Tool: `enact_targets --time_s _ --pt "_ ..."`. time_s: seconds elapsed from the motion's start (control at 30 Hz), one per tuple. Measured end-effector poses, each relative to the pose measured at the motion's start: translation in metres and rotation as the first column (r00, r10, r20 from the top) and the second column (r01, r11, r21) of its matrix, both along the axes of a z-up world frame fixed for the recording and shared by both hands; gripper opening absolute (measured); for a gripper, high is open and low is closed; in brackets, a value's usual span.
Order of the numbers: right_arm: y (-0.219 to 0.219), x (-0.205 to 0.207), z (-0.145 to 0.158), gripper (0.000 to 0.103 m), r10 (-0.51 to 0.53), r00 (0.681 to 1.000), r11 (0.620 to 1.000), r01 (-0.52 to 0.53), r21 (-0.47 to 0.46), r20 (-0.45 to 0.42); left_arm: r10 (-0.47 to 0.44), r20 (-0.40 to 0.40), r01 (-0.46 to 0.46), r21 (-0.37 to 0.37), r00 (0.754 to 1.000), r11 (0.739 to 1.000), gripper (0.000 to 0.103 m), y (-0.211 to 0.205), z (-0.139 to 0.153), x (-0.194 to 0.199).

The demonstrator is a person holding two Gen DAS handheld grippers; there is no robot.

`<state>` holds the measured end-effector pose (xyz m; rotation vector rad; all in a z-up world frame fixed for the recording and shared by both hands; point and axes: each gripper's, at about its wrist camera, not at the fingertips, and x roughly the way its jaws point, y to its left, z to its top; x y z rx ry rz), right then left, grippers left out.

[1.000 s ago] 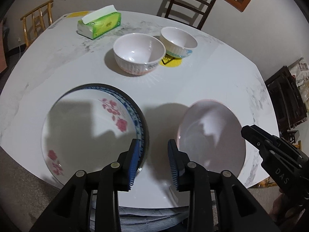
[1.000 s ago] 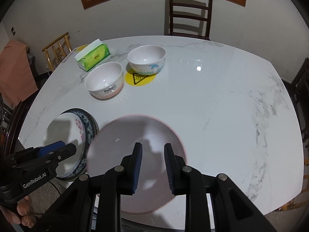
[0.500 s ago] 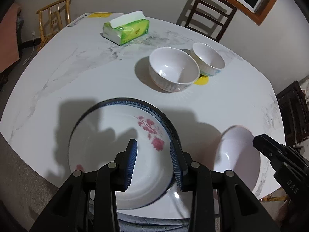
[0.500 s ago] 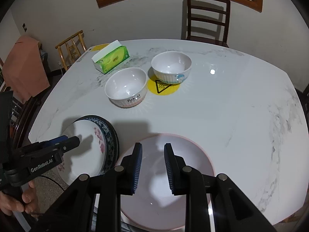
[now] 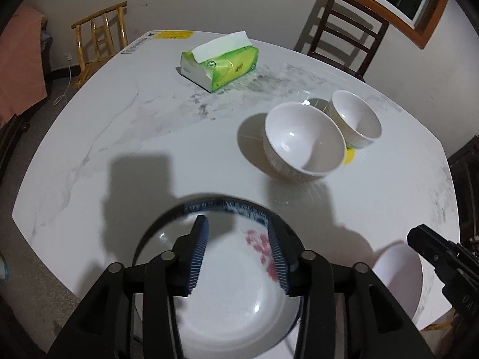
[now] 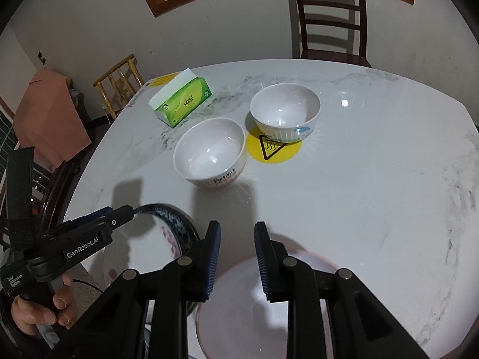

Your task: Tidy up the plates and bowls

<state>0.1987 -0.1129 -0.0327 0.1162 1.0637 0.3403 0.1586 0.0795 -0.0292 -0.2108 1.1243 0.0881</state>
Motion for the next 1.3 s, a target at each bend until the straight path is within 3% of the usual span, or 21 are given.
enact_targets --time_s 0.47,1.0,1.2,1.3 --pt "0.032 0.081 -0.031 0.024 -0.023 0.996 1.0 0.022 -0.011 -0.089 0.018 -0.04 -0.02 -0.062 0.999 0.998 0.038 0.007 -0.012 0.066" --pt "0.054 0.13 -0.071 0.024 -0.057 0.986 0.997 0.048 -0.064 -0.154 0.03 -0.085 -0.036 -0.072 0.996 0.997 0.038 0.003 -0.047 0.115" --pt "0.057 0.135 -0.081 0.019 -0.058 0.984 0.997 0.047 -0.068 -0.168 0.008 -0.104 -0.018 -0.099 0.995 0.995 0.027 0.0 -0.06 0.123" --pt "0.056 0.136 -0.084 0.017 -0.058 0.983 0.997 0.05 -0.053 -0.172 -0.016 -0.103 0.002 -0.131 0.995 0.991 0.016 -0.002 -0.064 0.125"
